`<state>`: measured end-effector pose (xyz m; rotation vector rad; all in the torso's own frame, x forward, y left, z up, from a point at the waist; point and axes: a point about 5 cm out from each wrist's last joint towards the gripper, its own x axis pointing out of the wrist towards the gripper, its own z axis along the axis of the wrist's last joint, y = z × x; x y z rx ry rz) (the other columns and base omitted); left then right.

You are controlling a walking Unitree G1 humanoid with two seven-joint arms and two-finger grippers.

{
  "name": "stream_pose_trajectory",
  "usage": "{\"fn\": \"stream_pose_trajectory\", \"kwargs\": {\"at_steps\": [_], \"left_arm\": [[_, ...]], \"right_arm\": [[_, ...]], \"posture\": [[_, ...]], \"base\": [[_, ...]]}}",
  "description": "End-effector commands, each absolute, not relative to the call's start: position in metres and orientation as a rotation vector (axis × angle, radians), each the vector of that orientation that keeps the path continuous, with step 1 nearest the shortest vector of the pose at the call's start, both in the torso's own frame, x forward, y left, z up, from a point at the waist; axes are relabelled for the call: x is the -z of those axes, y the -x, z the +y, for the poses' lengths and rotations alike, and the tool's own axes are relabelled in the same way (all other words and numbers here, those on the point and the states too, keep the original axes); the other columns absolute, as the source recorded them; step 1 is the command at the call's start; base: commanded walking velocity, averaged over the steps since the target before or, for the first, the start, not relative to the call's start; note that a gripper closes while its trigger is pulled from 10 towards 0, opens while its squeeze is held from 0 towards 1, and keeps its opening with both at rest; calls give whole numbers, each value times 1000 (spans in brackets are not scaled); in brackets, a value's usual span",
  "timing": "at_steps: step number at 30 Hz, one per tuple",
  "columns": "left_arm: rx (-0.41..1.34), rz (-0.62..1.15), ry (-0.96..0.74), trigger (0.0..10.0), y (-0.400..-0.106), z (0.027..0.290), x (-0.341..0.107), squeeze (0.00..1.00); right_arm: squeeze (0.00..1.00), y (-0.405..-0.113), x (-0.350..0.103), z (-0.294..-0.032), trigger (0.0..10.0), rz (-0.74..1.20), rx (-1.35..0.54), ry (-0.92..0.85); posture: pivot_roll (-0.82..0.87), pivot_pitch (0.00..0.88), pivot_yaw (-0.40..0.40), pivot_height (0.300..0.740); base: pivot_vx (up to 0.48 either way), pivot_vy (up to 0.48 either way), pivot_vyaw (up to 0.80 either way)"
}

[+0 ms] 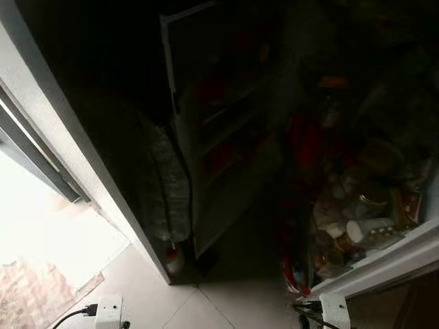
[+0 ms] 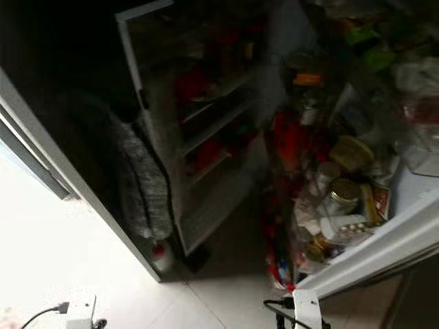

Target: Restocking fridge

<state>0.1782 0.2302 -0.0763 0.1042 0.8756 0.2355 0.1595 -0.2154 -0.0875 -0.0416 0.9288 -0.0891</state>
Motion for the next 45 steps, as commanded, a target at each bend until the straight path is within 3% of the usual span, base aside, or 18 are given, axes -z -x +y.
{"fn": "stream_pose_trajectory", "kwargs": {"at_steps": [1,11,17,31,45], "left_arm": [[-242,911,-118,10000,-168,234,80,0],[-238,919,-123,10000,-167,232,81,0],[-234,921,-131,10000,-166,231,82,0],[-230,912,-134,10000,-168,230,81,0],[-222,913,-150,10000,-169,230,81,0]], "right_arm": [[0,-145,94,-213,10000,974,90,31],[0,-172,82,-208,10000,851,59,27],[0,-206,65,-182,10000,718,-152,35],[0,-239,38,-187,10000,522,-77,69],[0,-279,1,-172,10000,307,-182,40]], "posture": [[-98,157,-33,740],[-100,160,-31,740],[-109,164,-33,740],[-107,165,-36,740],[-109,167,-35,740]], "base": [[0,0,0],[0,0,0],[0,0,0],[0,0,0],[0,0,0]]}}
